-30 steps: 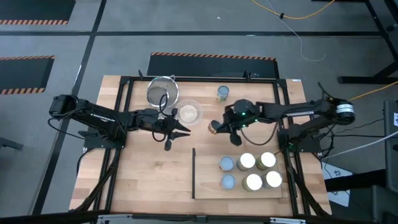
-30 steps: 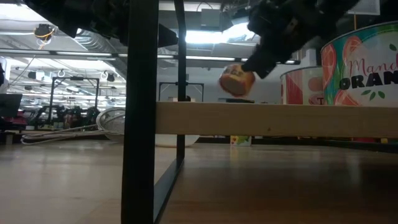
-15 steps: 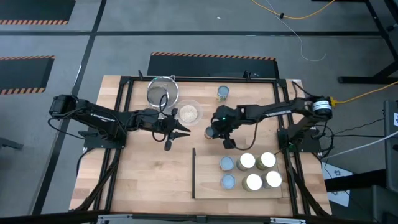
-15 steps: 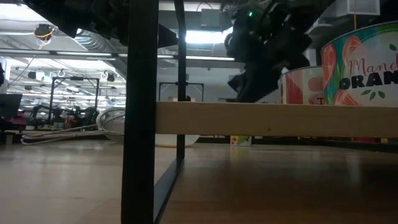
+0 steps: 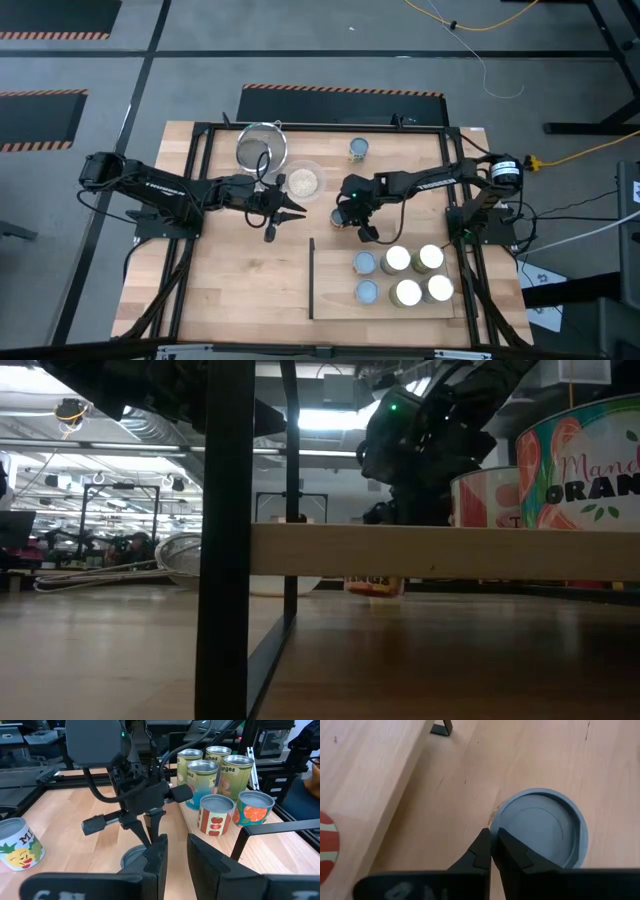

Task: Pick and place cans onto a shelf
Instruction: Put the yellow can on the shelf

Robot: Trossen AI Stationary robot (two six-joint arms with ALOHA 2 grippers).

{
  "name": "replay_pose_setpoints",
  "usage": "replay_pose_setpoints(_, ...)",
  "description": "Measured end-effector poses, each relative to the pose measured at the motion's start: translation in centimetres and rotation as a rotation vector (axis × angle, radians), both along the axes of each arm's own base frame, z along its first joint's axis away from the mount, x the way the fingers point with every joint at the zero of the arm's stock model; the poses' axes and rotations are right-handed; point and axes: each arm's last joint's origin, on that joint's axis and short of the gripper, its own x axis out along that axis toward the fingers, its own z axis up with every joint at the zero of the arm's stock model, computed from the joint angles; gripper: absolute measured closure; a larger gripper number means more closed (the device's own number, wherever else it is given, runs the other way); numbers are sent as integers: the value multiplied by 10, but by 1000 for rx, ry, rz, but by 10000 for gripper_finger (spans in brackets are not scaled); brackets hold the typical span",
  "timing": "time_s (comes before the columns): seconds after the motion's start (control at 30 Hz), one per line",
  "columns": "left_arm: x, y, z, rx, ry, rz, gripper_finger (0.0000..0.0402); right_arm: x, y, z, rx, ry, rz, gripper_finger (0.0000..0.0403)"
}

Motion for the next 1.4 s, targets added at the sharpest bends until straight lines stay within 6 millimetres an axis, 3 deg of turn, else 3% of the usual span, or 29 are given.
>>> replay_pose_setpoints(0.4, 0, 0, 0, 0, 0, 0, 335, 0, 0, 0, 0, 3, 0, 333)
replay_pose_setpoints(0.67, 0, 0, 0, -1, 0, 0, 335, -1, 0, 2, 13, 6, -22, 328)
replay_pose_setpoints(0.97, 0, 0, 0, -1, 0, 0, 335, -5, 0, 28, 11, -72, -28, 328)
replay_pose_setpoints(1.17, 0, 0, 0, -1, 0, 0, 335, 6, -2, 50, 80, -104, -201, 328)
replay_pose_setpoints(1.4, 0, 0, 0, -1, 0, 0, 335, 14, 4, 64, 149, -130, -226, 326)
